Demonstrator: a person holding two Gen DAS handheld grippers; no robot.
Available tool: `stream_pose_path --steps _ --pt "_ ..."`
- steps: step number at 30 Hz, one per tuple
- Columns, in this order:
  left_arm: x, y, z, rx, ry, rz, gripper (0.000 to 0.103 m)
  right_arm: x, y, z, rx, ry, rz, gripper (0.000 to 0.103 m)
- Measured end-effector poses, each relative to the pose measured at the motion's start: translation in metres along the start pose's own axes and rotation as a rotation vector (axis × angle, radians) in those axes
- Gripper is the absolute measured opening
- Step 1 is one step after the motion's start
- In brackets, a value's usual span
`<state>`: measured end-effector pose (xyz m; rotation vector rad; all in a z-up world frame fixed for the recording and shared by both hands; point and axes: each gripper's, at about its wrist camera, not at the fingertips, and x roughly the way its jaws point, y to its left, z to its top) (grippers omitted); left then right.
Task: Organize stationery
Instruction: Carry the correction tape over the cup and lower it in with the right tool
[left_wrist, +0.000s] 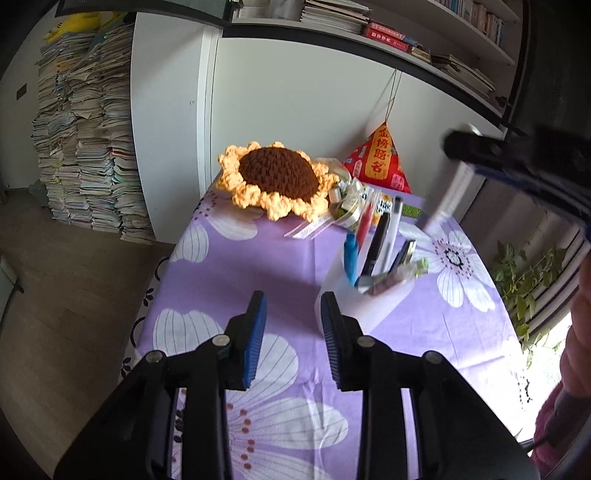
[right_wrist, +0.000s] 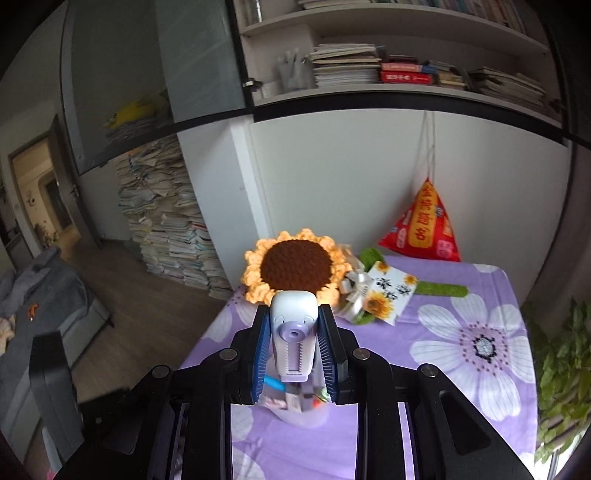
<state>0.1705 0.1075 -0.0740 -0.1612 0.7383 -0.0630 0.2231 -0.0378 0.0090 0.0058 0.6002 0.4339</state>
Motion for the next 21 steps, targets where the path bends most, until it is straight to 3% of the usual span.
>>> stream_pose_path --steps 11,21 --pt "0.002 0.009 -0.01 0.01 -0.009 -0.002 0.031 0.05 0.007 -0.011 -0.003 0.071 -0.045 0.026" --pt "0.006 0.01 -0.011 0.011 0.0 -0.005 0.032 0.06 0.004 -0.021 0.0 0.114 -0.059 0.026"
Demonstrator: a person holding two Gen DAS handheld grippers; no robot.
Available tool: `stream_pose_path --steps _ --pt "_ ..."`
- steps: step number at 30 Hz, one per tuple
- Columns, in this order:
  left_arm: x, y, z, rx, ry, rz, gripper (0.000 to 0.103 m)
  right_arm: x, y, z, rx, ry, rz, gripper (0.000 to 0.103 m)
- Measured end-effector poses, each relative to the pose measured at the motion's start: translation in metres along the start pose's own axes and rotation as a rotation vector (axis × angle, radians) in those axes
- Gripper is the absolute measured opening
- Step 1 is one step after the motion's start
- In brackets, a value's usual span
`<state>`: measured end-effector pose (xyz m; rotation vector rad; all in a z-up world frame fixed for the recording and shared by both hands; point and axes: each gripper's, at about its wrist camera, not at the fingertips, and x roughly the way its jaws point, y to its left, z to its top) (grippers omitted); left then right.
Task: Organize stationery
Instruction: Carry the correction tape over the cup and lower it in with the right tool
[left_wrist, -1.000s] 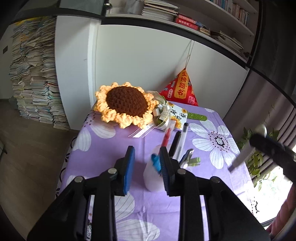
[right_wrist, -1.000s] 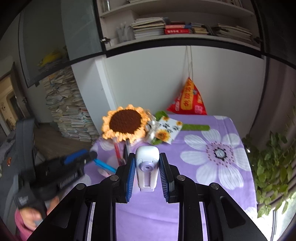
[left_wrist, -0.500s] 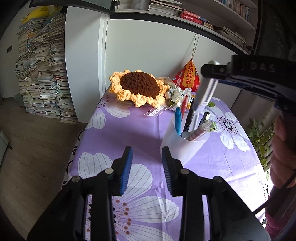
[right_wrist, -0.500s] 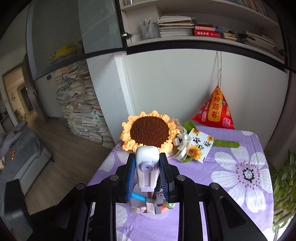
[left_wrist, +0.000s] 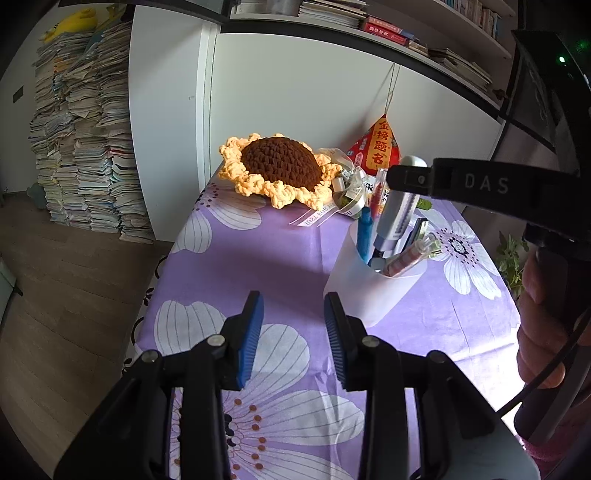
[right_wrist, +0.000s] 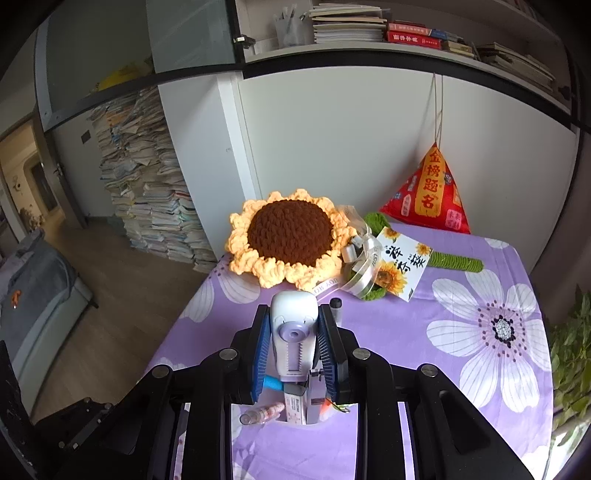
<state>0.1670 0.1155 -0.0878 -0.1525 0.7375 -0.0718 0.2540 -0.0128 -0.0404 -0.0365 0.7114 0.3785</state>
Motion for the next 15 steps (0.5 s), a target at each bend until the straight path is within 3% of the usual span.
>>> stream_pose_path --steps 4,15 --pt "0.0018 -0.0034 -0.0011 0.007 0.008 -0.005 0.033 0.006 -0.0009 -0.0036 0.002 0.044 0.0 0.026" --pt "0.0024 -0.0066 -0.0016 0.007 0.016 -0.004 0.039 0.0056 -0.0099 -0.0042 0.039 0.064 0.01 0.026"
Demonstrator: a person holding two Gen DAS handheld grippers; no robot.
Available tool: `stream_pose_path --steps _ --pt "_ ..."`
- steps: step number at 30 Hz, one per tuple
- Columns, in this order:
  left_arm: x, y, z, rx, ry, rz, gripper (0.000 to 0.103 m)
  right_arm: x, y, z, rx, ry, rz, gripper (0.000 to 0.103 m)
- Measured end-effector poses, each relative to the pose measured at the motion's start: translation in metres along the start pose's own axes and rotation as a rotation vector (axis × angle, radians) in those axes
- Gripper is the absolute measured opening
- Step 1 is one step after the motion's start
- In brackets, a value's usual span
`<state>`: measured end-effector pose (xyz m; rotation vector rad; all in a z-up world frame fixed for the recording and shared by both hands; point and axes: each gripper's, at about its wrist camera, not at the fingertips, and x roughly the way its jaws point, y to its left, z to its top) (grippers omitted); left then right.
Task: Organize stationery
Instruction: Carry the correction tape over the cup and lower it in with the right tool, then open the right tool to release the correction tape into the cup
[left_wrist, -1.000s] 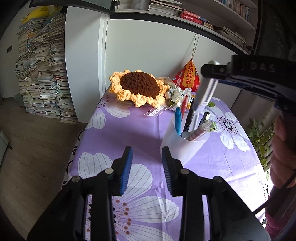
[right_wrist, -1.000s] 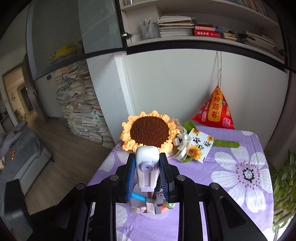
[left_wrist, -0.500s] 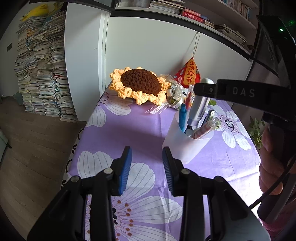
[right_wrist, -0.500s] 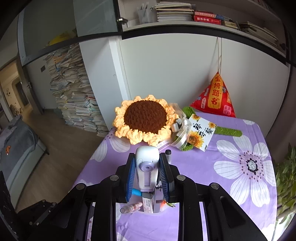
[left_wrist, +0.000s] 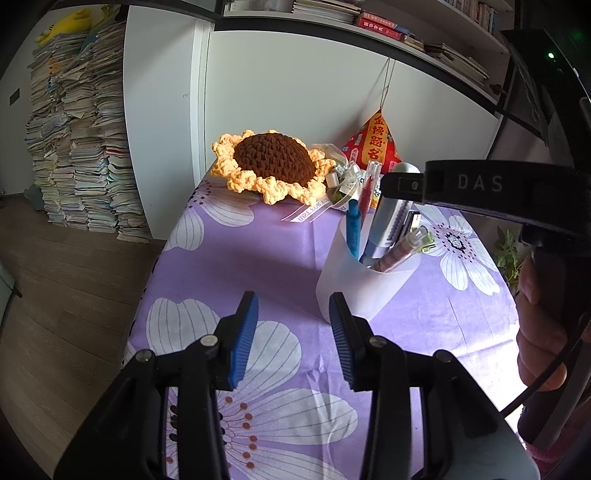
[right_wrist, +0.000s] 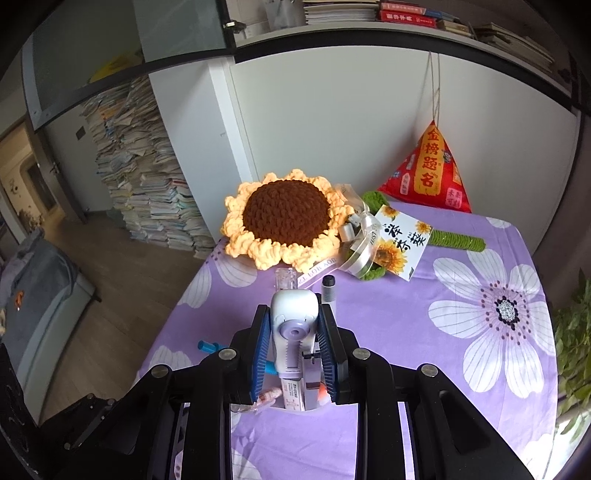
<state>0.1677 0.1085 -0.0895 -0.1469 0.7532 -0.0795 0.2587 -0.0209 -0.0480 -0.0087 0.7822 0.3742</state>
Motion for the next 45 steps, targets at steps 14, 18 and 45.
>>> stream_pose_path --steps 14,18,45 --pt "0.002 -0.006 -0.001 0.008 0.01 -0.006 0.04 -0.008 0.005 0.001 -0.032 -0.021 -0.018 0.026" --pt "0.0 -0.005 0.0 0.005 0.006 -0.003 0.04 -0.01 0.001 0.003 0.033 -0.011 0.056 0.026" --pt "0.003 -0.012 0.003 0.007 0.005 -0.021 0.052 0.006 -0.001 0.003 -0.005 0.117 0.041 0.026"
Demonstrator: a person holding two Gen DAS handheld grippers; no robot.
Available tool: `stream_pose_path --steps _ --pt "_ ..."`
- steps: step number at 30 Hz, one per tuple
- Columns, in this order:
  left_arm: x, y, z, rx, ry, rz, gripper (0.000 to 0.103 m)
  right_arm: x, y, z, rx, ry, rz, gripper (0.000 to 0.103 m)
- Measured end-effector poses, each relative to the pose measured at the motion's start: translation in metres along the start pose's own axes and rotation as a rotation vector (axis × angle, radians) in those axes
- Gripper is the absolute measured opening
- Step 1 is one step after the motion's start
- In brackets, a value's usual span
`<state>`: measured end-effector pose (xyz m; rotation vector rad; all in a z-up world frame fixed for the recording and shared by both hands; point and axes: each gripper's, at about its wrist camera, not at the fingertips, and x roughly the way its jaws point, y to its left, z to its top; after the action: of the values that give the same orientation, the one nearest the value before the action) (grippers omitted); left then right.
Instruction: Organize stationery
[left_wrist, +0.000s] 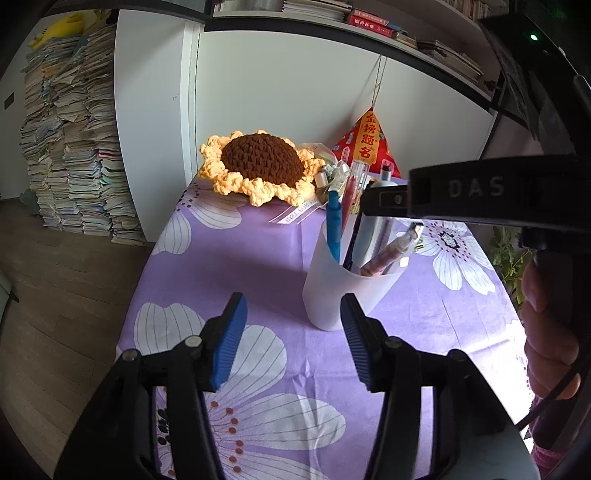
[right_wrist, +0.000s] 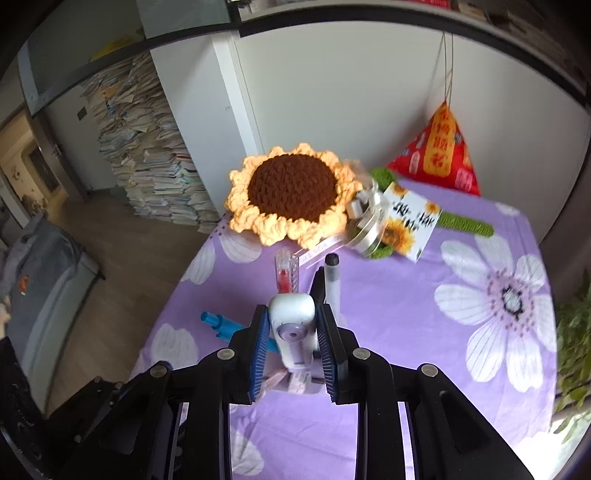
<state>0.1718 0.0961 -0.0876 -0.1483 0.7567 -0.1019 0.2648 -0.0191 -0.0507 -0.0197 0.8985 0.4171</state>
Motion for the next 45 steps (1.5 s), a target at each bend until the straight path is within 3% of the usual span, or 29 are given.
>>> stream_pose_path --steps 7,12,18,22,27,29,31,33,45 --pt "0.0 -0.008 0.002 0.009 0.001 0.006 0.054 -0.036 -0.016 -0.004 0.063 -0.088 0.046 0.027" --pt "-0.001 -0.019 0.002 0.027 -0.004 0.001 0.058 -0.053 -0.023 -0.014 0.042 -0.127 -0.023 0.031" --pt "-0.005 -0.028 0.0 0.045 -0.004 -0.003 0.063 -0.061 -0.031 -0.039 0.009 -0.139 -0.048 0.033" --pt "-0.011 -0.032 0.001 0.037 -0.014 -0.003 0.069 -0.069 -0.037 -0.055 0.019 -0.152 -0.043 0.054" --pt "-0.025 -0.041 0.003 0.042 -0.043 0.001 0.072 -0.09 -0.047 -0.073 0.026 -0.188 -0.094 0.059" --pt "-0.034 -0.048 0.005 0.059 -0.065 0.009 0.073 -0.102 -0.051 -0.08 0.038 -0.212 -0.117 0.07" --pt "-0.044 -0.058 0.005 0.078 -0.09 0.019 0.077 -0.113 -0.056 -0.086 0.058 -0.239 -0.12 0.075" --pt "-0.052 -0.065 0.004 0.09 -0.106 0.025 0.082 -0.125 -0.06 -0.093 0.081 -0.268 -0.119 0.077" --pt "-0.101 -0.109 -0.014 0.186 -0.18 0.054 0.087 -0.179 -0.068 -0.135 0.081 -0.384 -0.158 0.085"
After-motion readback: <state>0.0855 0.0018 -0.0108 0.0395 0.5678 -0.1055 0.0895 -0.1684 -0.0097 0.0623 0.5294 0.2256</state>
